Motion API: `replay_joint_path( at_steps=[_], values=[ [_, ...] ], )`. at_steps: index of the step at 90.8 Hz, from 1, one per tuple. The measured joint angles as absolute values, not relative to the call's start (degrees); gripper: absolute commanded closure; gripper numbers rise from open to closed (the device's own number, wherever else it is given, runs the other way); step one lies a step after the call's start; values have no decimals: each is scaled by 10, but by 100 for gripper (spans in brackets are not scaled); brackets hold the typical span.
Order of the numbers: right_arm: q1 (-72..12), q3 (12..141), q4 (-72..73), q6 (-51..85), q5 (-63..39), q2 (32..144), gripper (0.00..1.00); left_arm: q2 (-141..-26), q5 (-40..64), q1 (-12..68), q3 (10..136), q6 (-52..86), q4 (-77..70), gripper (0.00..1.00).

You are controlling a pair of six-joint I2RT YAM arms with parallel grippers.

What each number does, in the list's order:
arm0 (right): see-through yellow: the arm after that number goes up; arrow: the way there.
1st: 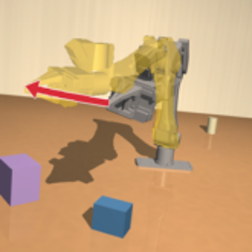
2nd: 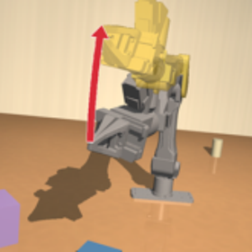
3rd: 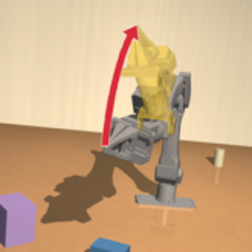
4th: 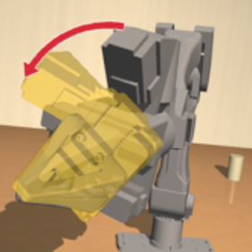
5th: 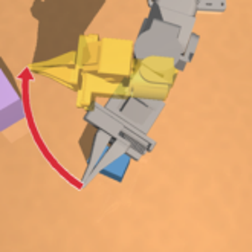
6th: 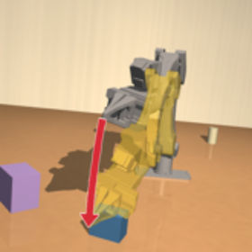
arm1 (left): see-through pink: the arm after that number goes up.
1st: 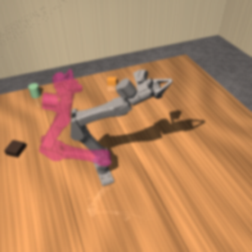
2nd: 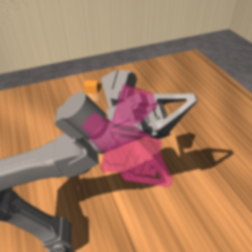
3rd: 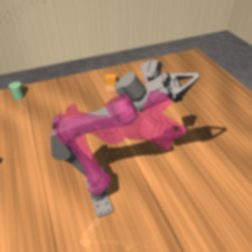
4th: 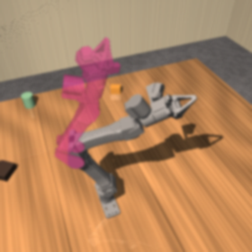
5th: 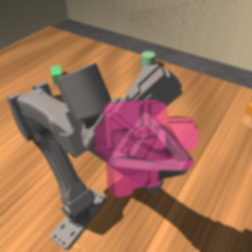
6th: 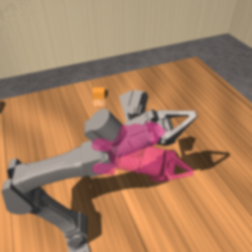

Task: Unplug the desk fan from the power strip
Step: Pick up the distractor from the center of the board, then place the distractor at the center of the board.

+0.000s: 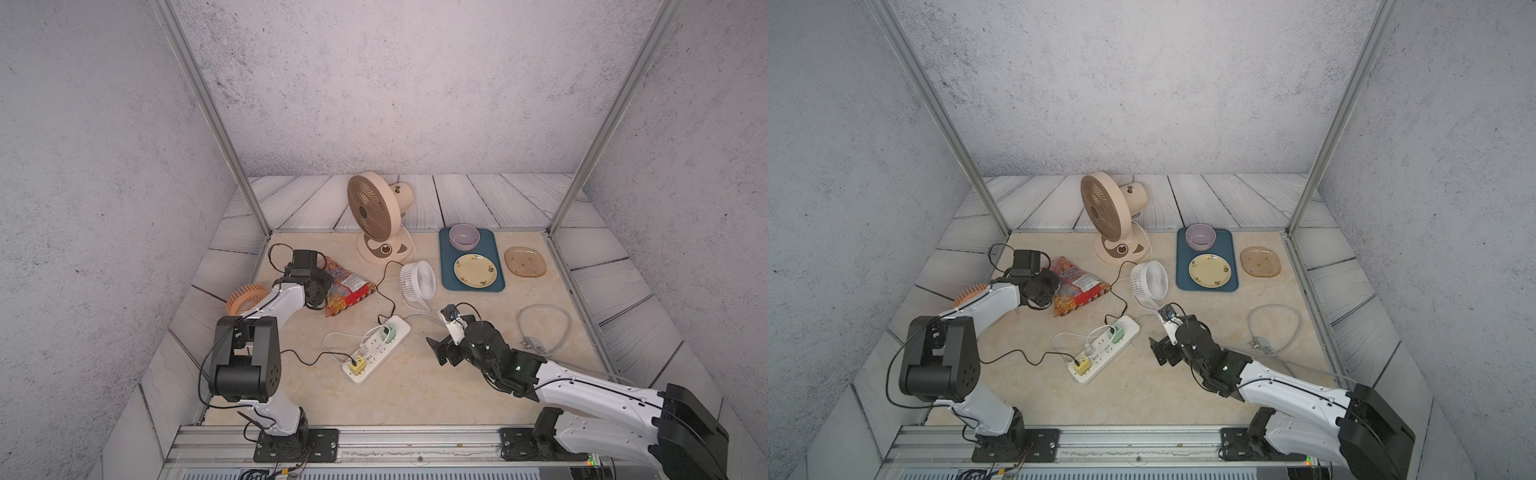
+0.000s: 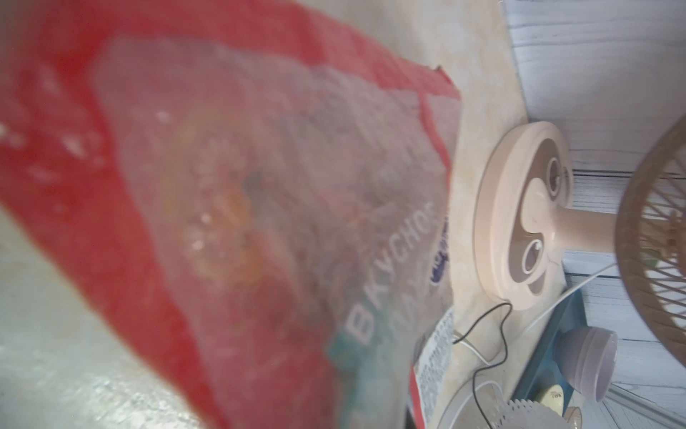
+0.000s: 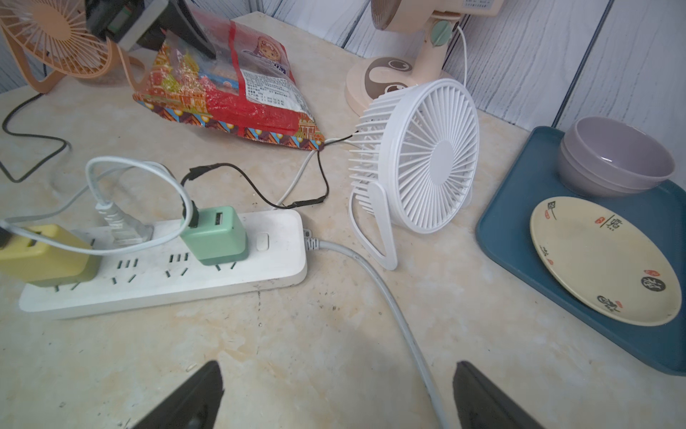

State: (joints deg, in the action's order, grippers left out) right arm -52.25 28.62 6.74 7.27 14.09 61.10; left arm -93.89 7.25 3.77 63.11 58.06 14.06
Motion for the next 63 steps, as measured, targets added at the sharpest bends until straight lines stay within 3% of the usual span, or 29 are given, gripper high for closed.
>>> replay_joint_path(
  at_steps=[23,45,54,63],
  values=[
    [-519,285,46,73,150,581,3,-953,52,25,790,499,169,100],
    [-518,274,27,78,164,548,4,-1069,77,4,899,477,100,99],
    [-518,272,20,79,167,538,4,-1129,93,-5,921,474,92,77],
    [-518,272,18,79,166,536,4,-1172,102,-11,922,473,93,48]
  ],
)
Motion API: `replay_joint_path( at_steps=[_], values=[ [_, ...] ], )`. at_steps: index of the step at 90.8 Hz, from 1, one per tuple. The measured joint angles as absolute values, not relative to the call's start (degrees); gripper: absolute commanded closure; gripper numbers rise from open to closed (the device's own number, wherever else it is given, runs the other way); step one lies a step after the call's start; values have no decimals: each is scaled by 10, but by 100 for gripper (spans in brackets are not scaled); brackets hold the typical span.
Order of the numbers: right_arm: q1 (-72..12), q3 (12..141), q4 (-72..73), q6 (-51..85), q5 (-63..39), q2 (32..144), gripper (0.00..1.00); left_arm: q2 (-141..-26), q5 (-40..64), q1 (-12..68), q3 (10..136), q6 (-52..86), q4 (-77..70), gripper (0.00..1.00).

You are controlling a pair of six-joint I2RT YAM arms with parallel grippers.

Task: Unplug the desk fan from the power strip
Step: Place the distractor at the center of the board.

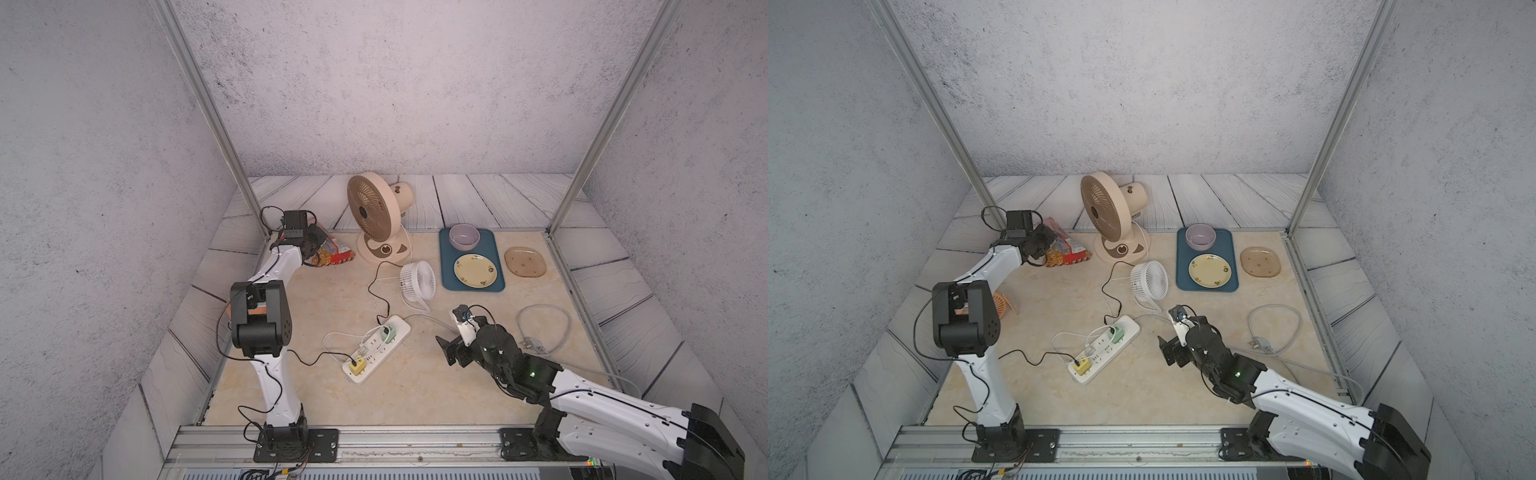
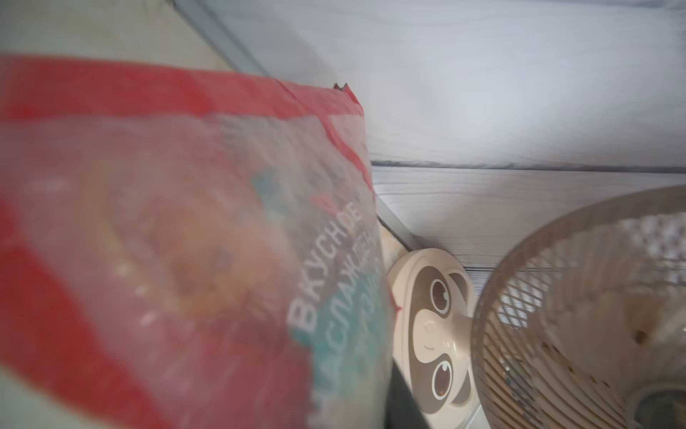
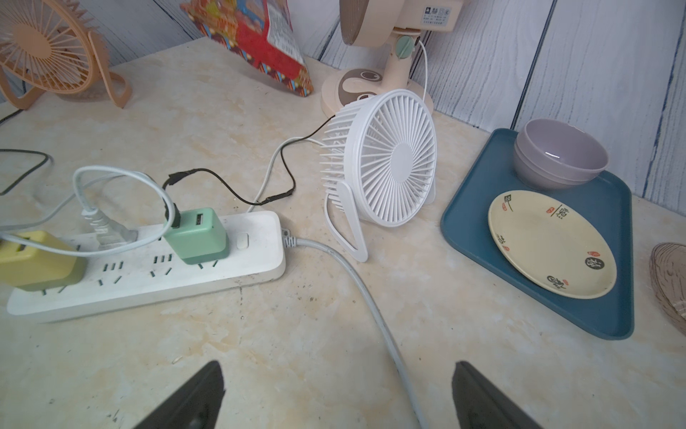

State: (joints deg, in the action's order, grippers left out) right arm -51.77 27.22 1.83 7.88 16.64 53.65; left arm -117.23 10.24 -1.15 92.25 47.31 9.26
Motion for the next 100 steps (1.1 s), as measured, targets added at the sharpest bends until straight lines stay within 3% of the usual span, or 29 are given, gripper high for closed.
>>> replay_joint_path(
  at_steps=[7,9,14,41,66,83,100],
  values=[
    [-518,272,15,77,165,537,4,-1183,107,-16,917,469,96,30],
    [-518,272,14,77,164,537,4,-1183,108,-17,916,473,96,16],
    [-518,272,13,75,159,539,4,-1176,111,-18,912,469,96,1],
    [-517,288,25,48,58,626,4,-1000,121,-7,860,453,130,0],
    [-517,388,59,28,-58,793,6,-770,112,95,762,431,253,23],
    [-517,435,92,36,-86,876,8,-666,99,149,650,409,362,29],
    [-517,461,113,44,-99,932,8,-633,108,188,601,372,437,33]
  ],
)
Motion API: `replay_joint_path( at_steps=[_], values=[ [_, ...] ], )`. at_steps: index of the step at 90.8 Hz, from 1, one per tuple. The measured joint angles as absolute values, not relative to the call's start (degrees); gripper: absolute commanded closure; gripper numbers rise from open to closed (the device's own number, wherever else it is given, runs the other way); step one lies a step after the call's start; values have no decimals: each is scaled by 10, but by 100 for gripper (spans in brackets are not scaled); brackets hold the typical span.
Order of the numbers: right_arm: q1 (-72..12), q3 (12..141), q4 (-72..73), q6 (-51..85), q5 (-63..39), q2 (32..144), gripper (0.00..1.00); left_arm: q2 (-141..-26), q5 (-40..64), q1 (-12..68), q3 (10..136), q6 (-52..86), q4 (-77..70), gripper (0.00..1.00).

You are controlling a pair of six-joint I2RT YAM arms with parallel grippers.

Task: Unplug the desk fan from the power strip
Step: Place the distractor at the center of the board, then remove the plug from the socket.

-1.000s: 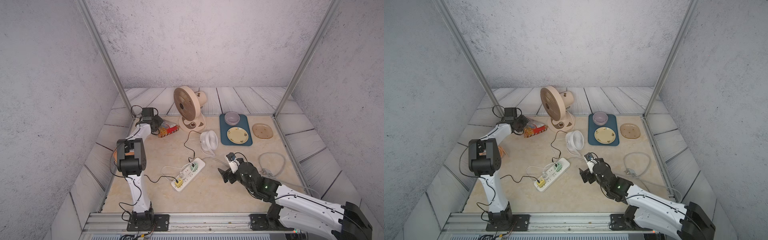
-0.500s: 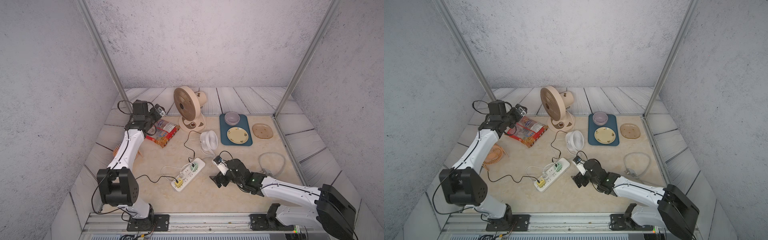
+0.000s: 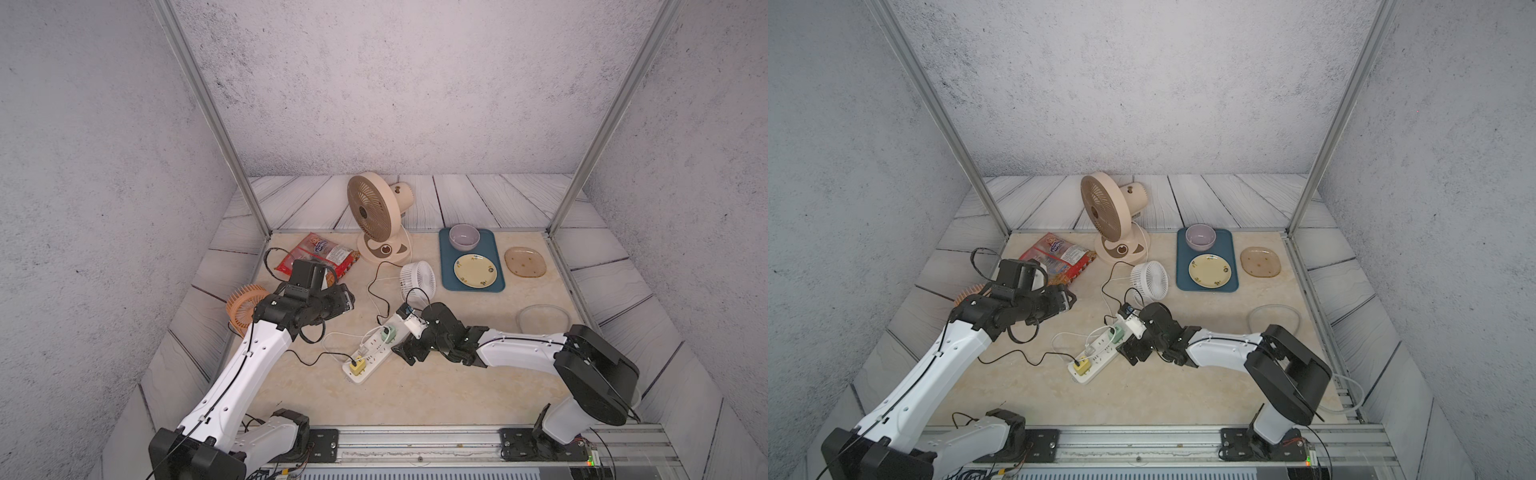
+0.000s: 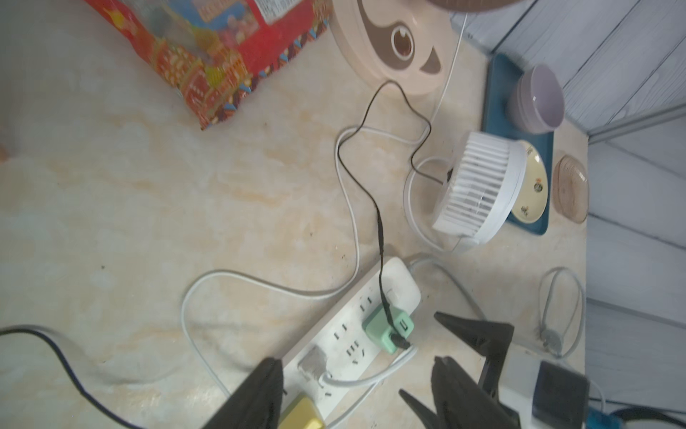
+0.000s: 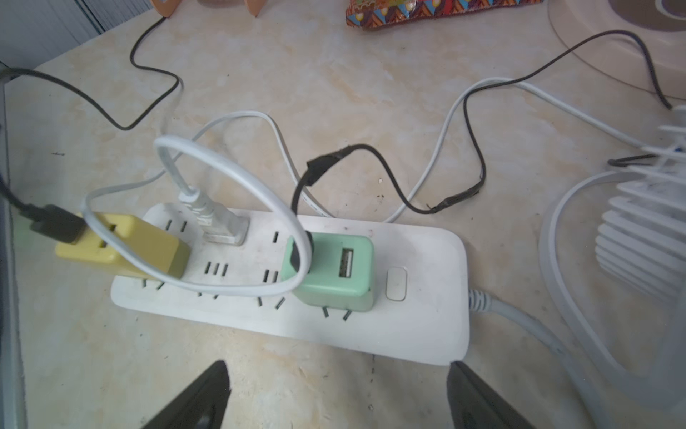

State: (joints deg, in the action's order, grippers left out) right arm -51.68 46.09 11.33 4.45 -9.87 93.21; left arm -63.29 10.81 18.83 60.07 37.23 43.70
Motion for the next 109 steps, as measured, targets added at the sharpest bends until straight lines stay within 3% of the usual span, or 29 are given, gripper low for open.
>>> replay_joint_path(
  at_steps=[25,43,67,109],
  values=[
    [-517,500,139,44,-89,996,11,-628,138,198,567,372,450,48],
    [-517,506,162,42,-88,1019,15,-629,159,212,548,308,423,54],
    [-517,504,214,39,-87,1029,18,-643,157,217,542,209,408,56],
    [-517,504,238,38,-88,1032,27,-687,157,273,521,171,404,51]
  ],
)
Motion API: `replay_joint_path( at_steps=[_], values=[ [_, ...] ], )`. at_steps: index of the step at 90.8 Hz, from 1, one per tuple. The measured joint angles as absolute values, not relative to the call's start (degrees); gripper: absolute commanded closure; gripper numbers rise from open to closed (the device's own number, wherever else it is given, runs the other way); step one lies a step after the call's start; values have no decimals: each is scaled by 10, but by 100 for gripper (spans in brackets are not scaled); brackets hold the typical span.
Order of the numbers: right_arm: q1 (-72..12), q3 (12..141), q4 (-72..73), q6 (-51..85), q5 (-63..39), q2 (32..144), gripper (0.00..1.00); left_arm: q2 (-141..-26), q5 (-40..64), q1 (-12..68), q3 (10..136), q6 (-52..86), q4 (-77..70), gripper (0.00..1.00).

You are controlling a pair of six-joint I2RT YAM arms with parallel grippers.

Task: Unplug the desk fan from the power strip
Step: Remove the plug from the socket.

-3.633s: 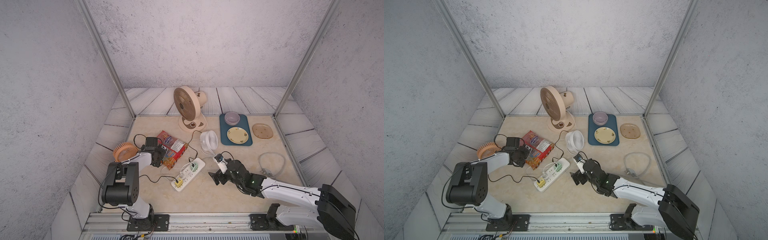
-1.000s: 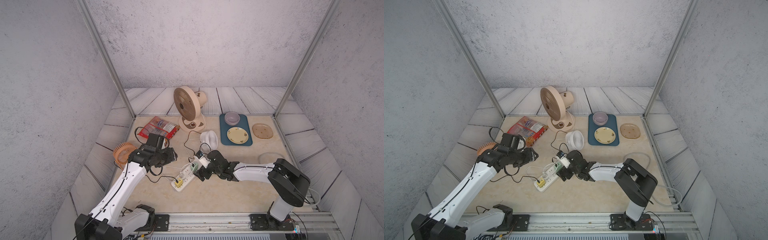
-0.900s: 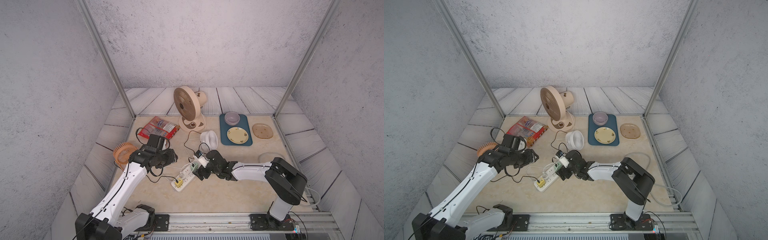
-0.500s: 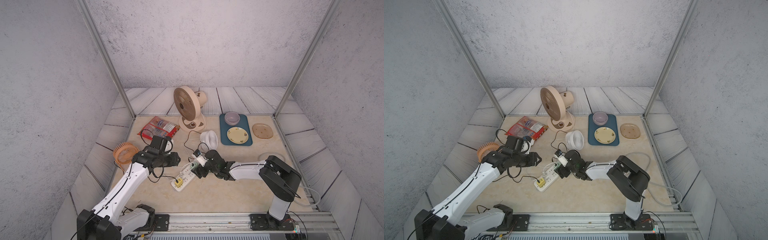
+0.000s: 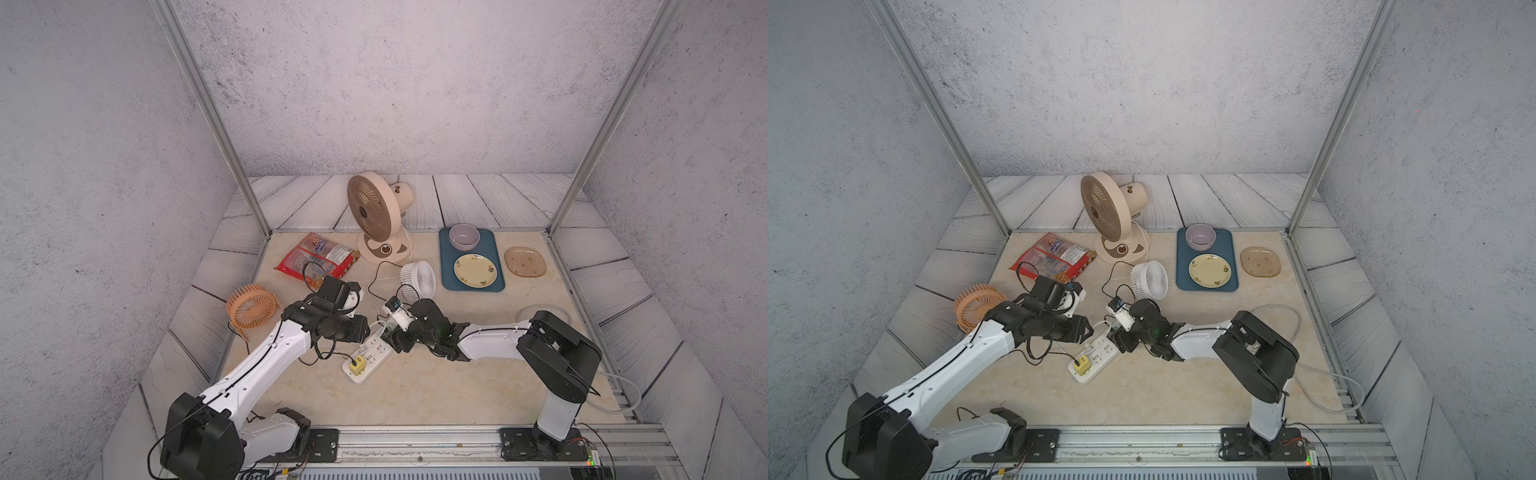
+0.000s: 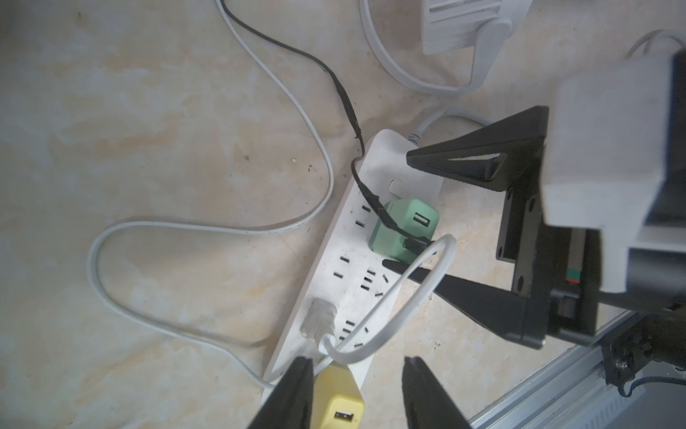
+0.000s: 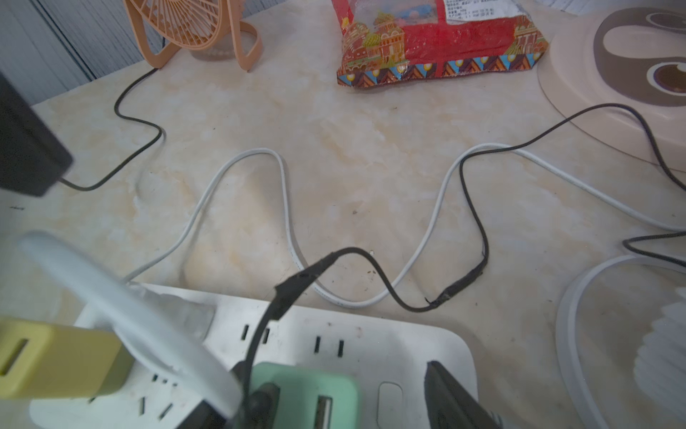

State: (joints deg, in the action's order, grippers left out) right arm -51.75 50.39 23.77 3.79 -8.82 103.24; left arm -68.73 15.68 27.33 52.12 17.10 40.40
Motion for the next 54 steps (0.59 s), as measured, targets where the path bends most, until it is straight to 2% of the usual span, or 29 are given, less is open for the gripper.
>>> replay_joint_path(
  at_steps=[11,38,54],
  values=[
    [-518,504,239,38,-89,1036,28,-709,145,290,521,173,406,52],
    [-520,504,238,38,-89,1037,31,-716,92,307,503,202,409,68],
    [-521,504,238,38,-89,1037,32,-716,83,309,495,208,409,68]
  ],
)
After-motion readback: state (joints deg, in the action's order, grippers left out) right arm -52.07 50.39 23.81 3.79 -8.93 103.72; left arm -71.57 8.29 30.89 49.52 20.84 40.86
